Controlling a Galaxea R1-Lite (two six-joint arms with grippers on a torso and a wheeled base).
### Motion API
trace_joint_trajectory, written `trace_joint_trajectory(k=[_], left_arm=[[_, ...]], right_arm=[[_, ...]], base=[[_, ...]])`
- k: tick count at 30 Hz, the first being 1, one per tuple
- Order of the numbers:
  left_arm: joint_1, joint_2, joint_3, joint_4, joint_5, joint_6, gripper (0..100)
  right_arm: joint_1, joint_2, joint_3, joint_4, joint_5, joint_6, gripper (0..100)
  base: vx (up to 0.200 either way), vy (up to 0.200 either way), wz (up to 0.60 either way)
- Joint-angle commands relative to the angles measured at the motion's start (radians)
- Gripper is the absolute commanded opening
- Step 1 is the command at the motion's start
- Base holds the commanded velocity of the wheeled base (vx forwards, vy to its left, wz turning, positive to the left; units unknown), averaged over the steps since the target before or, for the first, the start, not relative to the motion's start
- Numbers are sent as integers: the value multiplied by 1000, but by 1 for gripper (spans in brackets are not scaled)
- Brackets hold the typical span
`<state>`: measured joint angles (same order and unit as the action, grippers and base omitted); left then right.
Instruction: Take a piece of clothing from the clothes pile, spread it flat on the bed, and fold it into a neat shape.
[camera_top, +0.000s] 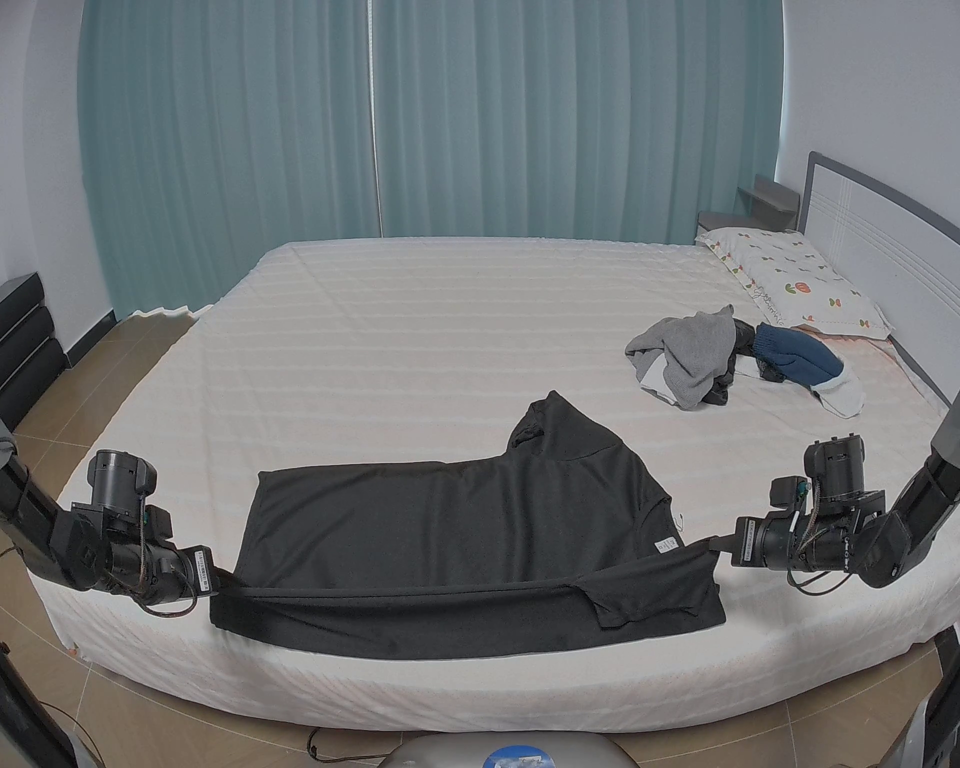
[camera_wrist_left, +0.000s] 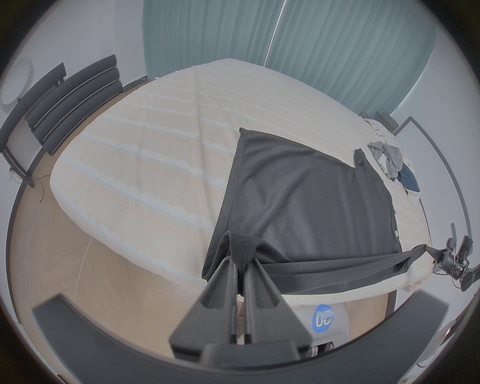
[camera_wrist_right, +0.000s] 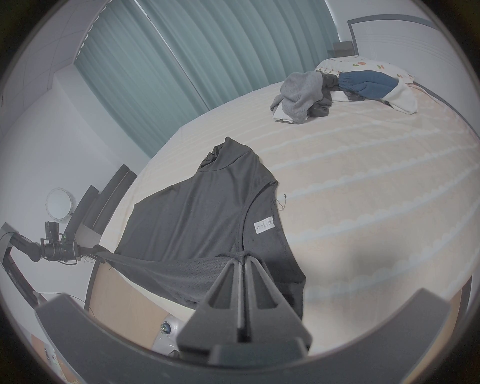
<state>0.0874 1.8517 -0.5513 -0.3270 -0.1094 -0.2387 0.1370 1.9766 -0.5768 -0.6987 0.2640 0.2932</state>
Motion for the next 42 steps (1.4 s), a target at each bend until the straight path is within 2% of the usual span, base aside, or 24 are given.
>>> trace_joint_trajectory(k=[1, 8, 27, 34, 42], left_arm=[[3, 17, -7, 5, 2, -1, 0], [0, -40, -1, 75, -3, 2, 0], [-3, -157, 111, 75, -15, 6, 0], [-6, -163, 111, 75, -15, 6, 0], [-8, -109, 37, 77, -15, 2, 0]], right_arm=[[15, 24, -34, 5, 0, 20, 0], [10, -36, 0, 5, 0, 29, 0], [-20, -288, 226, 2, 0, 53, 0], [-22, -278, 253, -4, 6, 53, 0], [-16, -154, 149, -4, 9, 57, 0]], base=[[0, 0, 0], [0, 0, 0], [0, 0, 0], [0, 0, 0], [0, 0, 0]])
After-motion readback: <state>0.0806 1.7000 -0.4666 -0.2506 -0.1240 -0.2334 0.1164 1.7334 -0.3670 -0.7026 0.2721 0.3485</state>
